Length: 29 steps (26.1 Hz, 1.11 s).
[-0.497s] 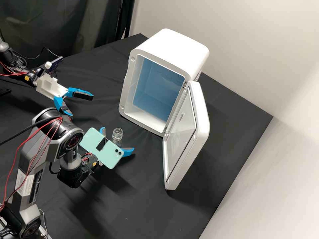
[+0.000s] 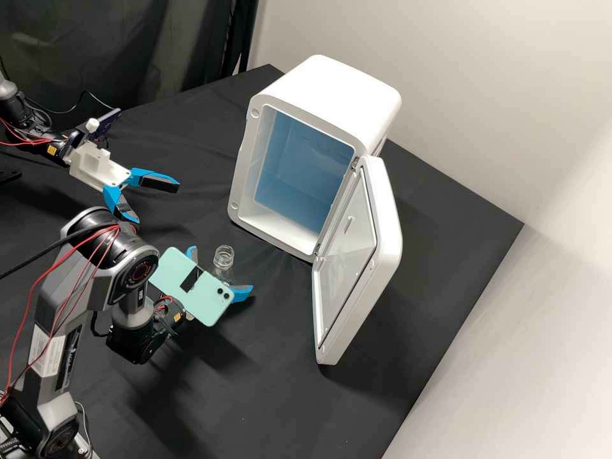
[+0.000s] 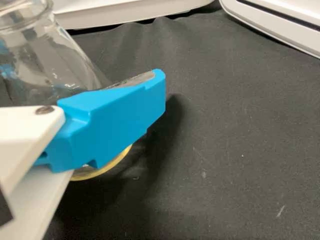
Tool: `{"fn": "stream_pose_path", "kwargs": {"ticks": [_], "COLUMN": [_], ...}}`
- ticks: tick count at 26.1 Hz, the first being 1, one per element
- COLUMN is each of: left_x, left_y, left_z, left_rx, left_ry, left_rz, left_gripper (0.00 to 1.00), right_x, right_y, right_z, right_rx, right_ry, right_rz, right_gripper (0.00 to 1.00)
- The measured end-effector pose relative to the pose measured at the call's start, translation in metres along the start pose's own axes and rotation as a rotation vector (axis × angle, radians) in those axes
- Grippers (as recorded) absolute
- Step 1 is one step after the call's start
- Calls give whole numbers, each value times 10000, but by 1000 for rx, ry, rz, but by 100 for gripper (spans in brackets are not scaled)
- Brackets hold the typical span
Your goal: Place the flask in the incubator
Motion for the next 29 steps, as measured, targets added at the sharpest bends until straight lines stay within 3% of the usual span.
{"fn": "stream_pose_path", "kwargs": {"ticks": [7,8,16,29], "left_x": [0,0,0,-10], "left_y": [0,0,0,29], "left_z": [0,0,0,13], "left_rx": [0,0,0,5], "left_ry": [0,0,0,-3], "left_rz": [0,0,0,10], "left_gripper": [100,100,100,100], "right_x": [0,0,-21,-21], "right_y": [-2,-2,50,50], "right_z": [-1,-1,-39,-38], "right_rx": [-1,-1,20,18], "right_ry": [1,1,35,37], "right_rz": [-2,-2,-1,-3], "right_gripper": [100,0,0,0]}}
